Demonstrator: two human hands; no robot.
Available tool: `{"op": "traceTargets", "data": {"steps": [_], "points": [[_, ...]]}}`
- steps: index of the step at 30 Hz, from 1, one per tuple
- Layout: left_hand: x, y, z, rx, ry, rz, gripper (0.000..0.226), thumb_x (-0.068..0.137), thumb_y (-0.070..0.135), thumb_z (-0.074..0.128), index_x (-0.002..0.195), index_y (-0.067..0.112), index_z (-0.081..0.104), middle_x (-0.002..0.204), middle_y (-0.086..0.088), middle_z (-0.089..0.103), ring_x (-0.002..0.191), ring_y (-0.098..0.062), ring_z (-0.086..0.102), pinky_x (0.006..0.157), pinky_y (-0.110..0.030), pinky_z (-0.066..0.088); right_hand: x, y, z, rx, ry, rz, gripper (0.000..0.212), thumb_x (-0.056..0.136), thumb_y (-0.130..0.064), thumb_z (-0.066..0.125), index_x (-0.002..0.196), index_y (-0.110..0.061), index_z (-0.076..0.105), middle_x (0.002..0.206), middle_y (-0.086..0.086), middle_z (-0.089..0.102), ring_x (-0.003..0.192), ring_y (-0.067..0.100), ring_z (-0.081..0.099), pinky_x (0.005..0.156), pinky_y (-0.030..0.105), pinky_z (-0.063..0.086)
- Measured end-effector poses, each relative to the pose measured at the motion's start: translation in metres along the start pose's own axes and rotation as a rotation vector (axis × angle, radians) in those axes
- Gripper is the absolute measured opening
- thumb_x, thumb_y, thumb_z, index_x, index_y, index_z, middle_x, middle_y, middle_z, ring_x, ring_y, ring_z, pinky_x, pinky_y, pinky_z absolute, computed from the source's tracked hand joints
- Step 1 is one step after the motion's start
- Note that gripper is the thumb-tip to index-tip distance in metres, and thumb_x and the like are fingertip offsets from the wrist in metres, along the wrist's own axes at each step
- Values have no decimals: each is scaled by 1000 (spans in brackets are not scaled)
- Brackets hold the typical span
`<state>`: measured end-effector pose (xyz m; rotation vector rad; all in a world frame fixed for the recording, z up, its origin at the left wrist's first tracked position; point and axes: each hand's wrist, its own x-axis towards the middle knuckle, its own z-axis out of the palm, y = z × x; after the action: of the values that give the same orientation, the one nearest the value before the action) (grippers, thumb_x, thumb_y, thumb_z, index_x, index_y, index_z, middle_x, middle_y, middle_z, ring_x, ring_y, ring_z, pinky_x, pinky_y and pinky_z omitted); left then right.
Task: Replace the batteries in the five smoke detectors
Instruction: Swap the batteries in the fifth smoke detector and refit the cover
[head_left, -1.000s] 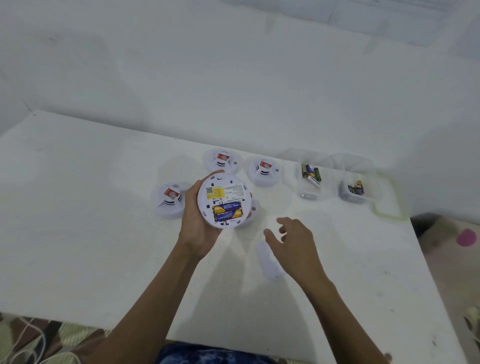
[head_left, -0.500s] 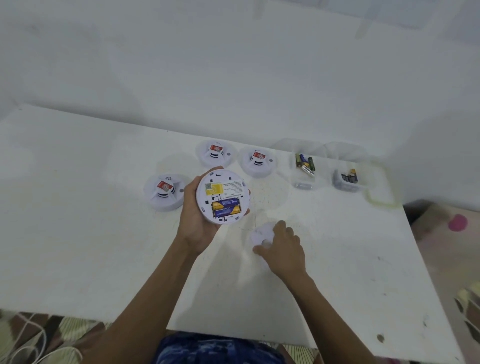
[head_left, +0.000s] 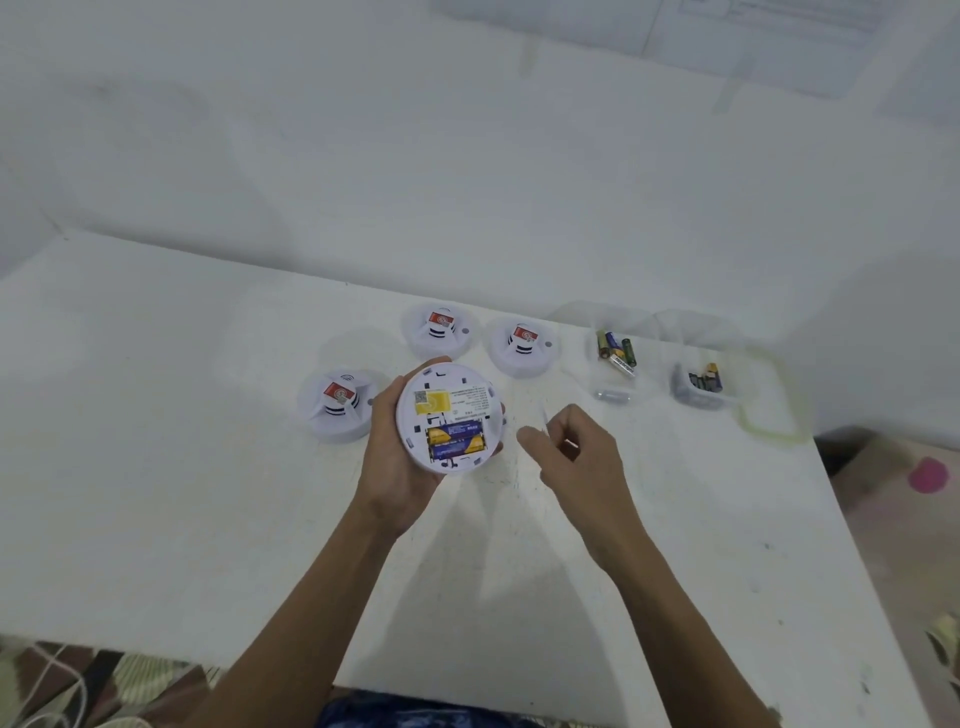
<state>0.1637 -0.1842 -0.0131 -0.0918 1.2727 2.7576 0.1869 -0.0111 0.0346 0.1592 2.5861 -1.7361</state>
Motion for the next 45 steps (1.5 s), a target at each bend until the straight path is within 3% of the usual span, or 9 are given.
{"op": "traceTargets", "data": {"steps": [5,8,15,18,22,26,30,34,45], "points": [[-2,2,7,24,33,9,84,54,66,78,122,21,57,116,-5,69,104,-23,66,77,-34,57,-10,-29,6,-56,-1,-201,32,78,-34,74,82,-17,48,77,-7,52,65,2,47,52,12,39],[-4,4,12,12,-3,5,71,72,54,69,129,14,54,125,-14,62,113,-31,60,83,-39,54,-15,-35,17,-227,34,-258,52,71,-46,78,109,-26,49,99,-13,54,82,4,50,64,10,42],[-11,7,21,146,58,20,113,58,70,73,143,6,35,140,-26,45,128,-45,44,108,-64,31,-8,-24,44,-623,292,-522,59,79,-72,43,117,-27,46,110,8,63,92,24,61,75,19,43],[-11,10,24,128,60,12,101,60,69,72,138,11,43,136,-19,52,123,-39,52,101,-57,42,-10,-21,47,-655,298,-541,58,78,-67,47,119,-26,48,114,10,62,96,25,60,73,26,52],[-9,6,23,159,67,24,44,78,53,53,115,28,56,111,4,69,105,-23,64,79,-30,56,-9,-20,48,-633,281,-532,53,80,-60,52,119,-25,54,117,9,62,98,24,60,78,23,48],[-7,8,24,107,20,-9,71,47,72,78,106,34,69,114,-2,69,105,-22,65,81,-36,56,-8,-24,48,-589,251,-497,52,77,-54,63,118,-21,60,115,9,60,98,23,58,74,21,48],[-7,8,21,118,57,-26,91,45,77,72,119,26,50,133,-9,55,119,-31,54,102,-49,44,-6,-27,50,-543,242,-434,53,73,-54,65,114,-20,64,110,9,62,94,24,60,72,21,46],[-5,7,16,154,25,5,87,49,76,73,120,29,52,112,8,70,103,-16,67,78,-29,55,-6,-33,53,-547,212,-367,52,72,-58,63,110,-22,67,108,9,62,93,24,61,72,24,46],[-4,12,24,142,33,29,67,60,65,73,113,29,54,100,13,73,98,-16,68,72,-23,56,-8,-45,54,-550,137,-266,55,82,-60,57,128,-29,53,124,2,49,107,11,43,84,17,37]]}}
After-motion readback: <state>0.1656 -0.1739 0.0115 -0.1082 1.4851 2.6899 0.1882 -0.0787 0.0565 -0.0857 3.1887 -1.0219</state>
